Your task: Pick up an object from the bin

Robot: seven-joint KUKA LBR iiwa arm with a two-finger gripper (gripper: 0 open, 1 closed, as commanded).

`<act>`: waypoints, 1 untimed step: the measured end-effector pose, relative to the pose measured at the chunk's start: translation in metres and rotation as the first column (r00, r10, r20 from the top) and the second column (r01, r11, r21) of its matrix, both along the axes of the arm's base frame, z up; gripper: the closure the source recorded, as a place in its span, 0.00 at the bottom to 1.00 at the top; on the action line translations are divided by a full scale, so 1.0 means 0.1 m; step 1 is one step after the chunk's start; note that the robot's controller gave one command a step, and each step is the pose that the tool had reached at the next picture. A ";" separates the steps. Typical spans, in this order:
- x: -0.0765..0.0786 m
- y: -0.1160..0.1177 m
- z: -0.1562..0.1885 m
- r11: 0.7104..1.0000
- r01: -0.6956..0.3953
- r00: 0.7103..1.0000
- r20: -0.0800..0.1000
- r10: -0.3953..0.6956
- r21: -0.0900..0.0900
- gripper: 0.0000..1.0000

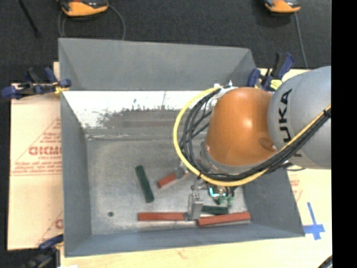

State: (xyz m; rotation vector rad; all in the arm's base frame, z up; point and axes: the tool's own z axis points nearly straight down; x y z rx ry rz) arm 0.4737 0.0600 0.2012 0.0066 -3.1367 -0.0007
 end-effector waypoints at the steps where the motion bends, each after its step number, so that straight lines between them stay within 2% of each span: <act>1: 0.81 -0.52 -1.35 0.995 0.101 0.995 0.006 -0.101 -0.001 0.00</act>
Offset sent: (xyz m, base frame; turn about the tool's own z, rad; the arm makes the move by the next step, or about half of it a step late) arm 0.0807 -0.0502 -0.1312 0.0973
